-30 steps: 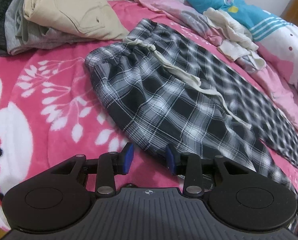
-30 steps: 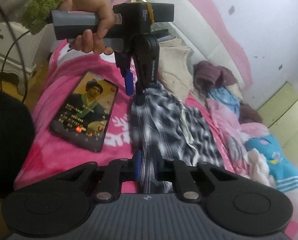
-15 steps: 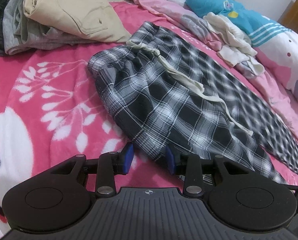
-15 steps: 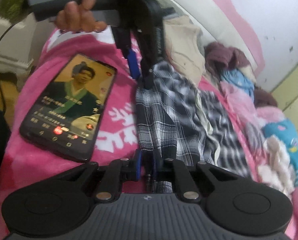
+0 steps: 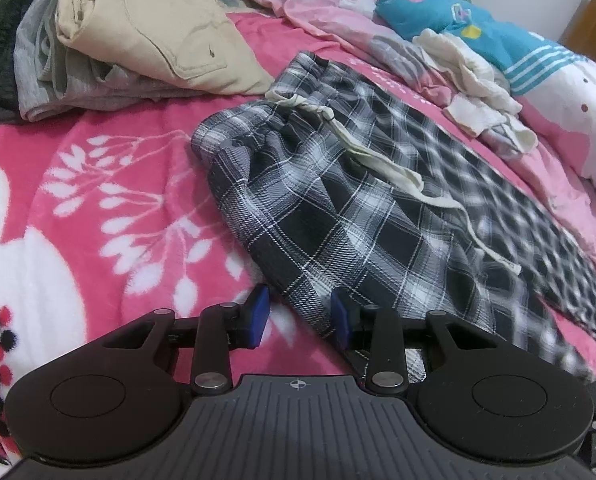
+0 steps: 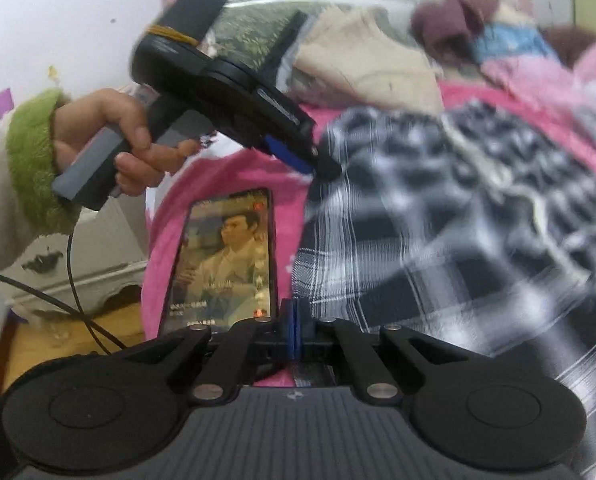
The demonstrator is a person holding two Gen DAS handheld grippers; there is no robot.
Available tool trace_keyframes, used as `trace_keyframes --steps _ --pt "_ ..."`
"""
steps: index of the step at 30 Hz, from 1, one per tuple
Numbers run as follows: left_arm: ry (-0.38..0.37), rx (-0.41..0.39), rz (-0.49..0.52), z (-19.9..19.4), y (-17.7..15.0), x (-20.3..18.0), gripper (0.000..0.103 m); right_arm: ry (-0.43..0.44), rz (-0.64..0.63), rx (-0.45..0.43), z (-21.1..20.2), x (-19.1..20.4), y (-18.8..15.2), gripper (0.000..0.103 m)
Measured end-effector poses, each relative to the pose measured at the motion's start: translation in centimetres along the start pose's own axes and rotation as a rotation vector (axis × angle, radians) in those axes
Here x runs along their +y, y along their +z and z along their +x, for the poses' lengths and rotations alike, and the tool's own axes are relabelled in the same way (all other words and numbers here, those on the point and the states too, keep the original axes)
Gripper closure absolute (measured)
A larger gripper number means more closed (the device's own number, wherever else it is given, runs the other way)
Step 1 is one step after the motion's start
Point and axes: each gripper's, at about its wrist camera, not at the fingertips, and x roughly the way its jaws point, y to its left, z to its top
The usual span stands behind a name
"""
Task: Fold clothes
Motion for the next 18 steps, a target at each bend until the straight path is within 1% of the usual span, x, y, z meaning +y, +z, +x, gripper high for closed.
trace_keyframes --steps 3,6,8,11,13,15,16,18 --pt "0.03 -0.013 0.033 -0.1 -0.1 -0.3 0.069 0.041 0.095 -0.003 -0.8 -1.3 0.1 0.101" --pt "0.08 -0.048 0.062 -0.5 -0.1 -0.6 0.069 0.071 0.17 -0.04 -2.7 -2.1 0.0 0.1" --pt "0.096 -0.081 0.071 -1.0 -0.2 -0.6 0.069 0.062 0.216 -0.08 -4.3 -2.7 -0.3 0.1" --pt "0.069 -0.126 0.052 -1.8 0.0 -0.4 0.069 0.025 0.278 -0.119 -5.9 -3.8 -1.1 0.1" --pt "0.06 -0.146 0.057 -2.0 0.0 -0.6 0.069 0.003 0.321 -0.133 -6.5 -4.5 -1.6 0.1" --pt "0.059 -0.15 0.076 -1.8 0.1 -0.9 0.068 -0.003 0.368 -0.132 -6.7 -5.1 -2.3 0.1" --pt "0.068 -0.139 0.086 -1.4 0.0 -1.1 0.068 -0.008 0.384 -0.119 -6.5 -5.4 -2.6 0.1" --pt "0.119 -0.095 0.11 -0.1 -0.2 -1.2 0.068 -0.006 0.404 -0.056 -5.6 -5.4 -3.2 0.1"
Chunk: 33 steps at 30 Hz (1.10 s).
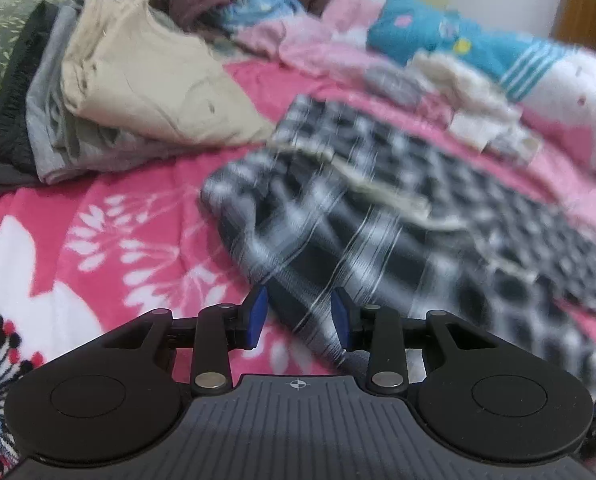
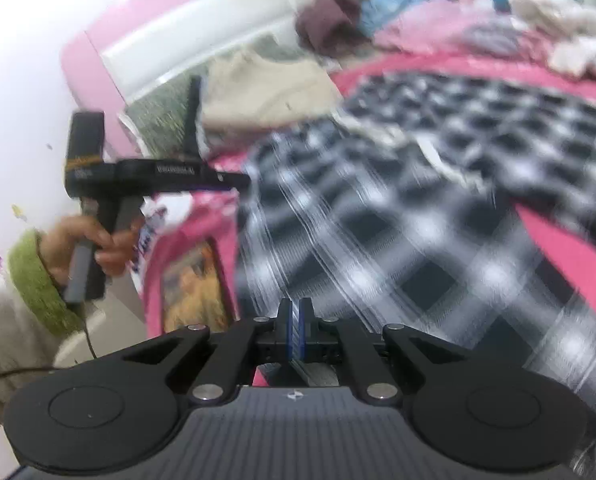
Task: Fold clothes
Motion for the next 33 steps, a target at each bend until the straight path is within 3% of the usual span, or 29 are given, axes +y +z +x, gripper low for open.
trace_keyframes --steps 2,5,7,9,12,14,20,23,27,33 --pt "0.047 0.022 0.004 0.9 -0.4 0.1 0.068 0.019 0.006 0.038 0.2 0.1 -0.9 0.099" --pt "0.048 0.005 -0.046 -0.1 -0.4 0.4 0.068 0.116 0.01 0.07 -1.1 1.1 -1.9 0.1" --pt "0.064 -0.017 -0.043 -1.4 -0.5 0.1 0.068 0.133 0.0 0.059 -3.0 1.7 -2.9 0.1" --pt "0.074 -0.048 -0.026 -3.3 -0.8 -0.9 0.068 0.1 -0.007 0.011 -6.4 2.1 -4.3 0.099" --pt "0.031 -0.101 0.015 -6.9 -1.7 -3.5 0.068 0.033 0.04 -0.1 -12.5 2.2 -6.9 0.094" --pt "-0.024 -0.112 0.061 -9.1 -2.9 -5.9 0.068 -0.037 0.078 -0.187 -16.8 2.3 -9.1 0.084" --pt "-0.222 -0.054 0.278 -12.9 -8.8 -14.7 0.068 -0.299 0.158 -0.442 -27.7 4.5 -15.4 0.079" --pt "-0.259 -0.055 0.451 -13.1 -12.4 -19.2 0.068 -0.391 0.161 -0.544 -30.3 6.0 -17.6 0.075" --pt "-0.256 -0.086 0.644 -12.7 -16.3 -23.6 0.068 -0.425 0.246 -0.564 -31.0 5.7 -19.7 0.075" --pt "-0.22 -0.169 0.824 -11.5 -18.4 -27.1 0.068 -0.452 0.515 -0.574 -32.2 1.9 -23.0 0.075"
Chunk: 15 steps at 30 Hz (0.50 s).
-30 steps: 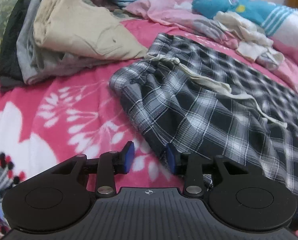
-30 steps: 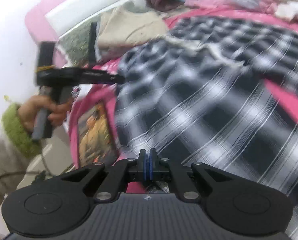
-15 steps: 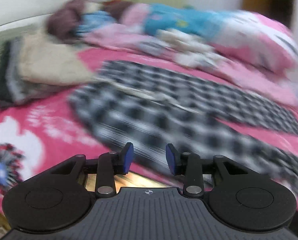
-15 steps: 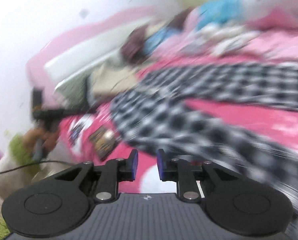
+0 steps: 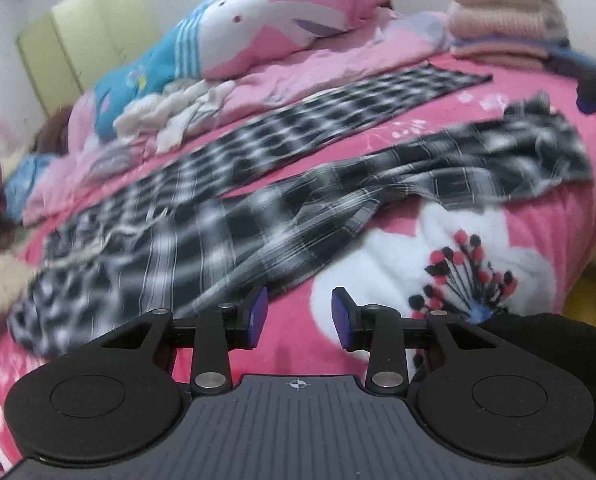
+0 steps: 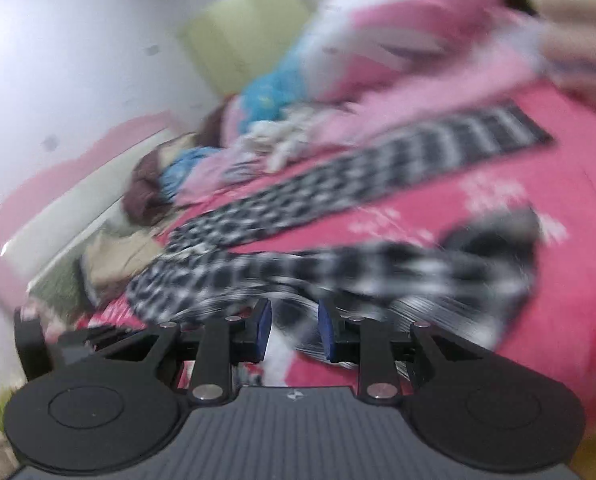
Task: Fold clothes
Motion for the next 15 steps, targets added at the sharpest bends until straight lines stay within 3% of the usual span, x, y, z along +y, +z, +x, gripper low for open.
trace_keyframes --steps 4,6,8,11,15 --pt "-0.071 -0.011 -0.012 0.4 0.6 -0.3 0.068 -0.113 0.046 -0.056 -0.6 -3.0 1.9 0.075" --pt "-0.084 -0.017 -0.004 1.0 1.0 -0.8 0.068 -0.178 0.021 -0.077 -0.7 -4.0 3.3 0.07" --pt "-0.096 -0.011 -0.01 1.9 1.4 -1.2 0.068 -0.279 0.01 -0.1 -0.5 -5.2 4.6 0.051" --pt "-0.118 -0.001 -0.02 3.2 2.0 -1.7 0.068 -0.36 0.059 -0.105 0.7 -8.4 5.7 0.043" --pt "-0.123 0.013 0.007 4.6 2.2 -2.6 0.068 -0.356 0.166 -0.047 3.9 -13.1 6.5 0.043"
